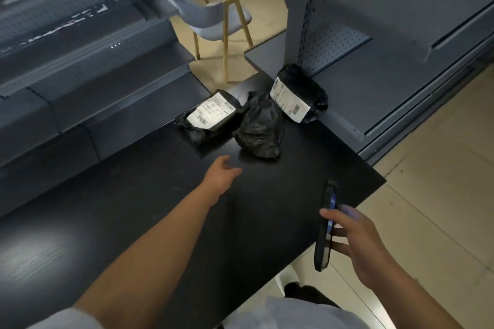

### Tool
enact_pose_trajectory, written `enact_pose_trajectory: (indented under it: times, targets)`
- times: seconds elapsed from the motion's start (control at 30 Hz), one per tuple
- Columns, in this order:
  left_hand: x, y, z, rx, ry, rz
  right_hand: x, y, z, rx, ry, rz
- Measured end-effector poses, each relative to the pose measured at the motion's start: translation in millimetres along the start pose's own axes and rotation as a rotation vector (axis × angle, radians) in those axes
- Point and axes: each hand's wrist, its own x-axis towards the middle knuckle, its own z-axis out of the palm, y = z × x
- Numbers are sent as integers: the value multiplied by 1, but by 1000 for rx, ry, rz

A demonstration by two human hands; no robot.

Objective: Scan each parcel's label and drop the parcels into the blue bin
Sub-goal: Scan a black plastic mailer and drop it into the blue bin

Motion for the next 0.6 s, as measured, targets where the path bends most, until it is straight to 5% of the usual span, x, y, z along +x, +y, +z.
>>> enact_pose_trajectory:
  times: [0.2, 0.6]
  targets:
    - [65, 53, 35, -230, 183, -122, 34, -17, -44, -32, 44, 9]
    - [85, 39, 38, -340, 212, -122, 66, -28, -61, -30, 10, 78]
